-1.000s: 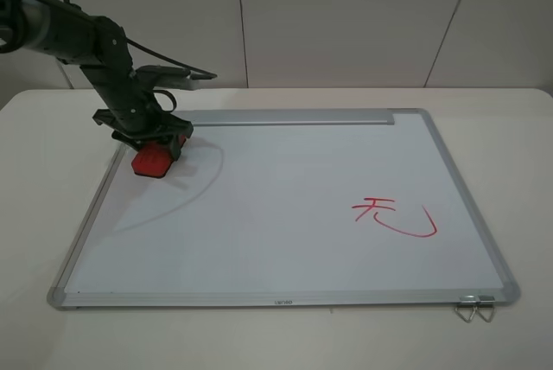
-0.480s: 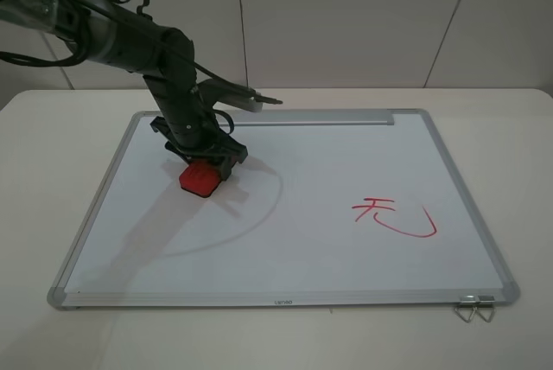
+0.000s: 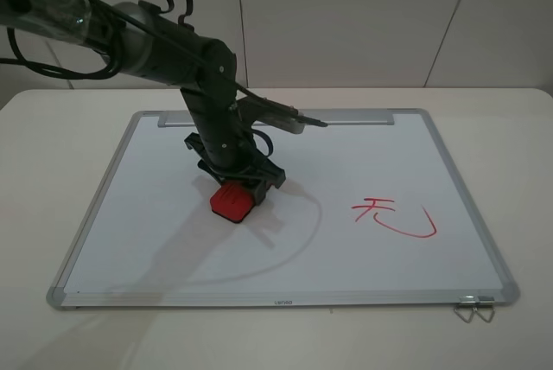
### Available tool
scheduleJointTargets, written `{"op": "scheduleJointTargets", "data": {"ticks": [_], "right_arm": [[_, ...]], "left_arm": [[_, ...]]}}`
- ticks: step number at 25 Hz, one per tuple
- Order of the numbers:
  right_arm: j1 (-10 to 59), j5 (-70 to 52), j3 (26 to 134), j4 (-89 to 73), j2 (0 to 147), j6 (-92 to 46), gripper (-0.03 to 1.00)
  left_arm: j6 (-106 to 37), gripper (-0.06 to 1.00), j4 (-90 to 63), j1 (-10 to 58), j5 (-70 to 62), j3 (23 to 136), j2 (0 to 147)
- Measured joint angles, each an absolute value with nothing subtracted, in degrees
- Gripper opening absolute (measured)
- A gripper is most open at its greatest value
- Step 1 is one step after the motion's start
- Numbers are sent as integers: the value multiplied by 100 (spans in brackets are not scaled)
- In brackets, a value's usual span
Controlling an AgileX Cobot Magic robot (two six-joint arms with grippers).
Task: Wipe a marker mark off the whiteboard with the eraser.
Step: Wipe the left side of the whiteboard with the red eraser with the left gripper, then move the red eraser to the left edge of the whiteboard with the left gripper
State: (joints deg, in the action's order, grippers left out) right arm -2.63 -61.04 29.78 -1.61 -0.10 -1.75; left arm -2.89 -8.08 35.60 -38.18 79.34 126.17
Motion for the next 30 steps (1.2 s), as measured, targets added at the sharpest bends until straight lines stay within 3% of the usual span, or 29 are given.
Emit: {"op": "scheduleJointTargets", "data": {"ticks": [7,17,30], "right_arm": [[-263,-6104,2978,-161,-10,-175,71],[-263,-6104,2978,-161,-10,-175,71],[-263,-6104,2978,-161,-10,-175,71]], "left_arm": [[0,57,-1123,3464,-4125,7658,11993],[1133,57,-422,3104,-4272,7434,11074],[2439,57,468,2809,-3282,5182,9934]]}}
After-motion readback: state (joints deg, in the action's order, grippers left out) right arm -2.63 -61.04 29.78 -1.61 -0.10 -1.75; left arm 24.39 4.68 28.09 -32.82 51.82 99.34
